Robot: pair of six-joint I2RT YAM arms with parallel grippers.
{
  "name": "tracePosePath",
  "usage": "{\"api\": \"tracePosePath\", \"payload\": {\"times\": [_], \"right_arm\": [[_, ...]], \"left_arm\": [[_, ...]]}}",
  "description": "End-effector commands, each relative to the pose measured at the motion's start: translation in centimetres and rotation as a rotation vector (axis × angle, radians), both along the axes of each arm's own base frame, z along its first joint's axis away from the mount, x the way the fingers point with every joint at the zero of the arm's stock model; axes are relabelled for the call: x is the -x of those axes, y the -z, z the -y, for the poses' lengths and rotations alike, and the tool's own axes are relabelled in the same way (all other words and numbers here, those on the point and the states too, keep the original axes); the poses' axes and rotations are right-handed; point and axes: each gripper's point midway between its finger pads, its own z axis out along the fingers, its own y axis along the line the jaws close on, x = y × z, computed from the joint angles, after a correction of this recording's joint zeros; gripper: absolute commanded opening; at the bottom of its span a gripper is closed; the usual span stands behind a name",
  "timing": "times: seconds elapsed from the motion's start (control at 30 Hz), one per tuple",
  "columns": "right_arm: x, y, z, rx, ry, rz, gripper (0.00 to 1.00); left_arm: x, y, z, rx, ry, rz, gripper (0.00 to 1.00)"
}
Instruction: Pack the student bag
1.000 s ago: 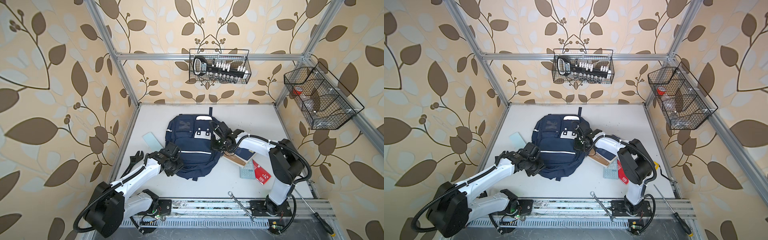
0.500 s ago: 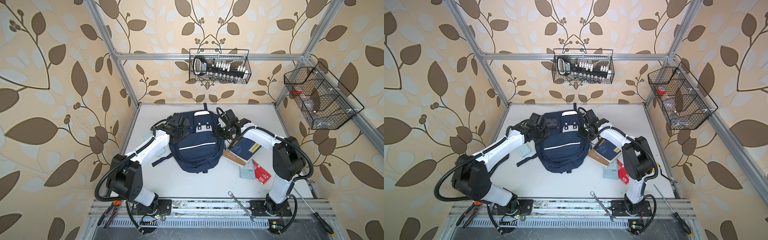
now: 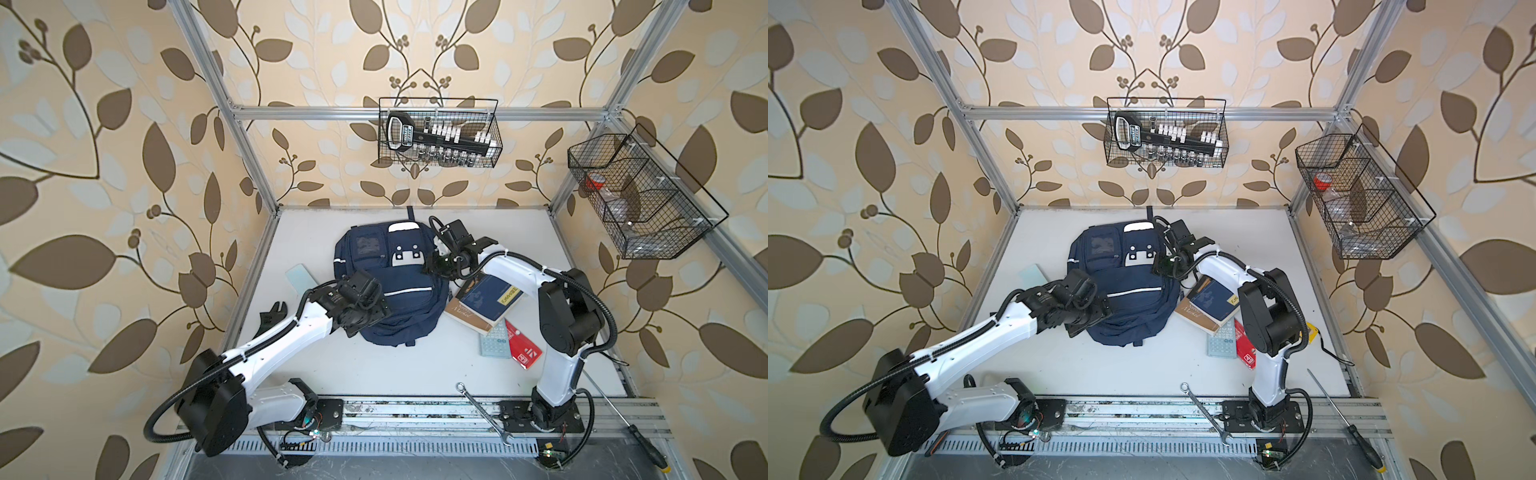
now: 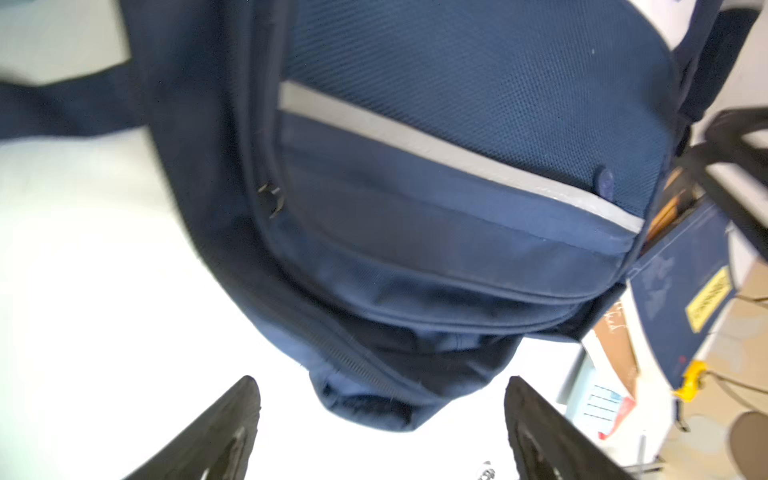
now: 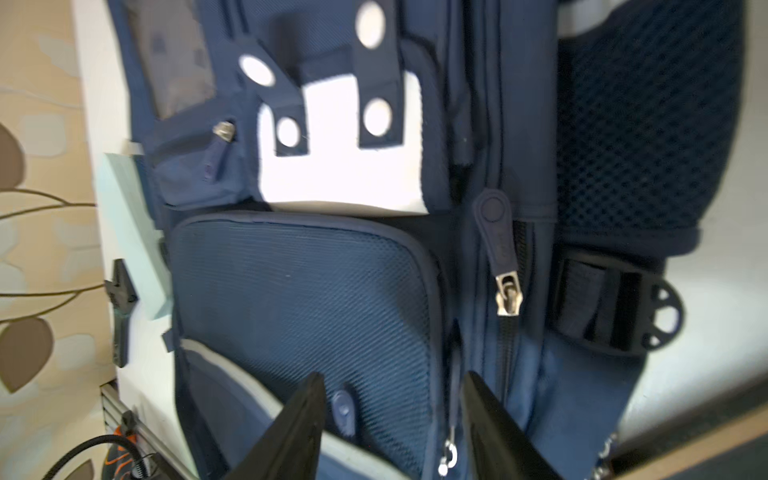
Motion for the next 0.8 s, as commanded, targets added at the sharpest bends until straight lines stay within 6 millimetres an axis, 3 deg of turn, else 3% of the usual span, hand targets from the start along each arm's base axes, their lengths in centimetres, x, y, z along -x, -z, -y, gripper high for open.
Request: {"api": "tracePosePath", "payload": {"times": [0.0,0.13,0.2,0.3,0.37,0.5,0.6,0.77], "right_arm": [[0.9,1.9,-0.3,0.032,-0.041,-0.058,0.51],[1.5,2.7,-1.3,0.025,-0.058,-0.085,0.49],[1.7,2.5,-1.7,0.012,-0.066,-0.087,0.39],[1.2,1.3,-1.7,-0.012,-0.057,-0.067,0.12],[0.5,0.1,-1.5,-0.033,-0.043,-0.043,0.0],[-1.0,-2.7,-0.5,-0.081,0.017,0.003,0.0],[-1.7,-4.5,0.0,-0.163,0.063,0.021,0.0],[-2.6,-6.2,-0.8,-0.281,0.106,0.034,0.0]], "left_arm": [[0.5,0.3,0.2,0.033,-0.038,-0.035,0.92],[-1.1,1.2,1.6,0.048,-0.04,-0.043,0.87],[-1.8,1.8,1.8,0.025,-0.046,-0.055,0.79],[-2.8,2.3,1.6,-0.017,-0.041,-0.069,0.57],[-3.4,2.3,1.1,-0.043,-0.048,-0.063,0.35],[-5.3,1.8,-1.3,-0.107,-0.087,-0.023,0.02],[-7.7,1.3,-3.2,-0.081,-0.139,-0.014,0.0],[-12.4,-1.3,-4.9,-0.133,-0.191,0.076,0.0]]}}
